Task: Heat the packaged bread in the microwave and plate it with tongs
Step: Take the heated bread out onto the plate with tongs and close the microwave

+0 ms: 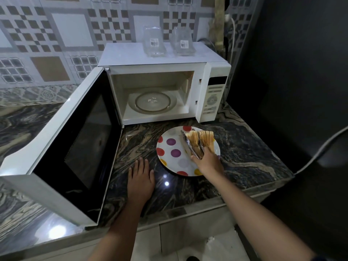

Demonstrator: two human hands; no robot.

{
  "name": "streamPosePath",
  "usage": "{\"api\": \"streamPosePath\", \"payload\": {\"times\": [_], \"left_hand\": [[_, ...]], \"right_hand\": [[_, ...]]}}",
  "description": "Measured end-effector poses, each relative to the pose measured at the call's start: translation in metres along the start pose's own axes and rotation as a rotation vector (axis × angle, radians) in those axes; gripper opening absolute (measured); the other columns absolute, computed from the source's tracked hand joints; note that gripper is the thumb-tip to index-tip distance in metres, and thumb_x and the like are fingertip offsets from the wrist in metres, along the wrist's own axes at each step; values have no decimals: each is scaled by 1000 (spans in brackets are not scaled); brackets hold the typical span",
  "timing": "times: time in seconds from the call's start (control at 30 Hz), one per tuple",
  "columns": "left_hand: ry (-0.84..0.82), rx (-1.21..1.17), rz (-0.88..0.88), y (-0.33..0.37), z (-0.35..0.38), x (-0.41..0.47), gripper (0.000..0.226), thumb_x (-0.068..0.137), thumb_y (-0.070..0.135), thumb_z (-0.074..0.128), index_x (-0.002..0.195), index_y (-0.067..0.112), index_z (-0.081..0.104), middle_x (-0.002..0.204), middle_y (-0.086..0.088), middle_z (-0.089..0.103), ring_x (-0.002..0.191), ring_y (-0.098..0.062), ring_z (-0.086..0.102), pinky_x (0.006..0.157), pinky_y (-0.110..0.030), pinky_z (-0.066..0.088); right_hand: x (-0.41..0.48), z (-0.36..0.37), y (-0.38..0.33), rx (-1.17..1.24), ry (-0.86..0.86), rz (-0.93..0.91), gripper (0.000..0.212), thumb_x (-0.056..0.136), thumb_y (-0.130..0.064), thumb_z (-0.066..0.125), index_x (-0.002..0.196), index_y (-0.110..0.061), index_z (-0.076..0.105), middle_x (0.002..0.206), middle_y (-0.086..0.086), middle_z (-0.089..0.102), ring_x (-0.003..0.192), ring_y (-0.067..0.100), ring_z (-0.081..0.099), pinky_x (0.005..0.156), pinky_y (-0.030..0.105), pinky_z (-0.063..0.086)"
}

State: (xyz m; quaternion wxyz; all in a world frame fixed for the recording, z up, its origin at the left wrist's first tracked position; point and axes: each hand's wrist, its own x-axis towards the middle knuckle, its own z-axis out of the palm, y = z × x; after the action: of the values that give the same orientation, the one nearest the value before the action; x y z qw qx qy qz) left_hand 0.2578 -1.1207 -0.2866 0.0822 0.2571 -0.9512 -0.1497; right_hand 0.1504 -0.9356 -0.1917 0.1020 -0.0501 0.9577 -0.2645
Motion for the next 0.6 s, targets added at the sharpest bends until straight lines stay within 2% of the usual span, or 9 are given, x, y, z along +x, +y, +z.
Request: {"api": "streamPosePath", "payload": {"times": [0.13,0.33,0.47,0.53,0.6], "left_hand": [[-4,5,0,-1,1,-2,85,78,48,-6,147,11,25,156,-9,22,146,-23,17,118,-41,7],[-17,19,-5,0,1,-1,88,74,49,-12,149,14,19,158,-7,17,147,-20,11,119,-39,3],[-30,13,1,1,-2,-1,90,73,50,-13,149,15,18,158,-6,15,147,-19,9,119,-39,2],[-55,13,-5,1,-3,-1,87,75,50,-12,150,15,17,159,-5,14,147,-19,8,119,-38,2],[-74,14,-11,1,-4,-3,78,82,48,-5,150,15,15,159,-5,12,148,-19,7,119,-39,2]], "right_hand": [[0,-2,0,-6,-13,-3,46,89,-47,54,122,-17,46,122,7,59,111,30,56,74,34,40],[-1,-6,-1,-40,33,-41,59,83,-48,60,127,-15,40,125,8,57,111,31,57,74,34,41],[-4,-9,-2,-17,74,-80,67,83,-48,60,135,-17,32,126,9,56,110,31,58,80,38,47],[-5,-14,-4,-12,111,-107,73,84,-47,60,141,-17,26,127,9,55,110,31,58,80,37,47],[-5,-20,-7,5,157,-131,71,84,-45,60,140,-17,27,126,10,56,108,32,59,78,36,47]]}}
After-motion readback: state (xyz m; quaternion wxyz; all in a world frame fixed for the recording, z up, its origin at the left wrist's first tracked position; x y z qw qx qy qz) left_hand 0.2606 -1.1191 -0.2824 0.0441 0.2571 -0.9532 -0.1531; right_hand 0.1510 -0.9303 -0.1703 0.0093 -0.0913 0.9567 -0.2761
